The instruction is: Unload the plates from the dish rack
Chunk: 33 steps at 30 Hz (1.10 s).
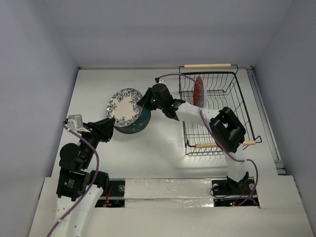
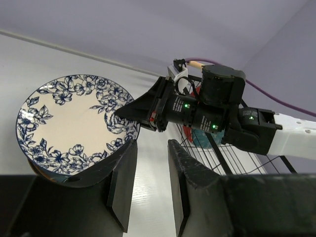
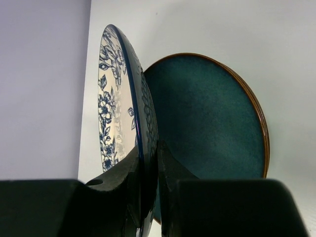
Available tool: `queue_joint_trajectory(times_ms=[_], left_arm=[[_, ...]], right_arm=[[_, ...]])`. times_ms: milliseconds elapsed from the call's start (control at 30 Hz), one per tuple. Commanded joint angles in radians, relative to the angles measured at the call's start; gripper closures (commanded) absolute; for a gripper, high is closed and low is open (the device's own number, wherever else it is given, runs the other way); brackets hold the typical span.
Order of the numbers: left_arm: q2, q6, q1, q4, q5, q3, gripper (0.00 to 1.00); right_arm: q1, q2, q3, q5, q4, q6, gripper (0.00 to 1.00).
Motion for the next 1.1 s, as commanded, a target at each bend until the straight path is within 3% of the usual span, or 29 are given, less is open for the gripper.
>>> queue_joint_trajectory(times_ms=[0,300,400,500,633,867,1067], left_arm=[[0.009,0.006,0.007,0.039,0.012,0.016,0.71],[0.009,0.006,0.007,0.039,0.013,0.016,0.71],[0.009,0.006,0.007,0.037,0.012,0.016,0.71],[0.011,0.006,0.007,0.039,0.012,0.015,0.71],[0.007,0.005,0.007,0.037,0.012,0.015,0.71],[0.009,0.006,0.007,0.039,0.015,0.015,0.71],[0.007,0.005,0.007,0.042,0.016,0.016,0.71]], right_arm=[[0.001,-0.038,-0.012,0.001,0.24,0.082,1.0],[0.001,-0.024,-0.102,0.001,0.278,0.116,0.97],[0.001,-0.024,-0.121,0.001,0.276,0.111,0.88],[0.001,-0.027,-0.147,0.038,0.267,0.104,0.69],[0.001,-0.018,-0.154,0.041,0.22,0.062,0.51],[0.01,0.023,-0.059,0.069,0.031,-0.057,0.32],[0.046,0.042,0.068,0.202,-0.194,-0.188,0.14]])
